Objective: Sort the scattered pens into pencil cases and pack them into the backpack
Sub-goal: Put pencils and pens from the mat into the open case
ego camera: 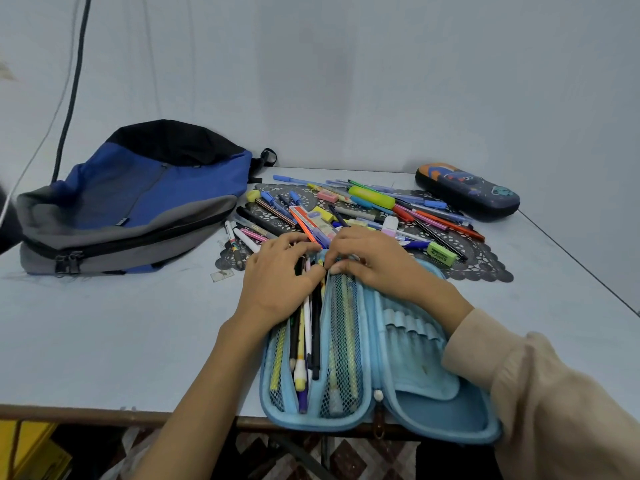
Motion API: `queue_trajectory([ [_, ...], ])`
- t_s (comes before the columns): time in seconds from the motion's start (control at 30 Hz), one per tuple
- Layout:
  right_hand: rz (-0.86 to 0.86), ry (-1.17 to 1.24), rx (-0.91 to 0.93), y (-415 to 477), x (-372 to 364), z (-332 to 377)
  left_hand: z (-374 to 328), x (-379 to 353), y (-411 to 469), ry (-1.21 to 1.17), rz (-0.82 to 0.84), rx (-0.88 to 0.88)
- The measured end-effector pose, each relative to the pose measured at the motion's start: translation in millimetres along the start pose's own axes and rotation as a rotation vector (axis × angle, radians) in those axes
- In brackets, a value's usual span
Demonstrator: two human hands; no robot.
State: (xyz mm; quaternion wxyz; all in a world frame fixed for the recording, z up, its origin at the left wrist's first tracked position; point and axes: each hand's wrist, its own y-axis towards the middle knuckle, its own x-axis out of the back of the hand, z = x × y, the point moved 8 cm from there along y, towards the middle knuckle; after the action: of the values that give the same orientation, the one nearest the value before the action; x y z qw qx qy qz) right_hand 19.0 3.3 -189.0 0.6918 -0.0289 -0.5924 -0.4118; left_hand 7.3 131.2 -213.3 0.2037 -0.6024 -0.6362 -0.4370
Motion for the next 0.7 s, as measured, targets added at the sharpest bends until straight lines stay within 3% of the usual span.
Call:
queue_trajectory([
  [0.2, -0.019, -0.036, -0.004, -1, 1, 1, 2, -1, 1, -0.071, -0.019, 0.01],
  [0.7, -0.192, -0.386, 0.196, 1, 11, 33, 8, -4, 3, -0.161, 0.009, 0.014],
])
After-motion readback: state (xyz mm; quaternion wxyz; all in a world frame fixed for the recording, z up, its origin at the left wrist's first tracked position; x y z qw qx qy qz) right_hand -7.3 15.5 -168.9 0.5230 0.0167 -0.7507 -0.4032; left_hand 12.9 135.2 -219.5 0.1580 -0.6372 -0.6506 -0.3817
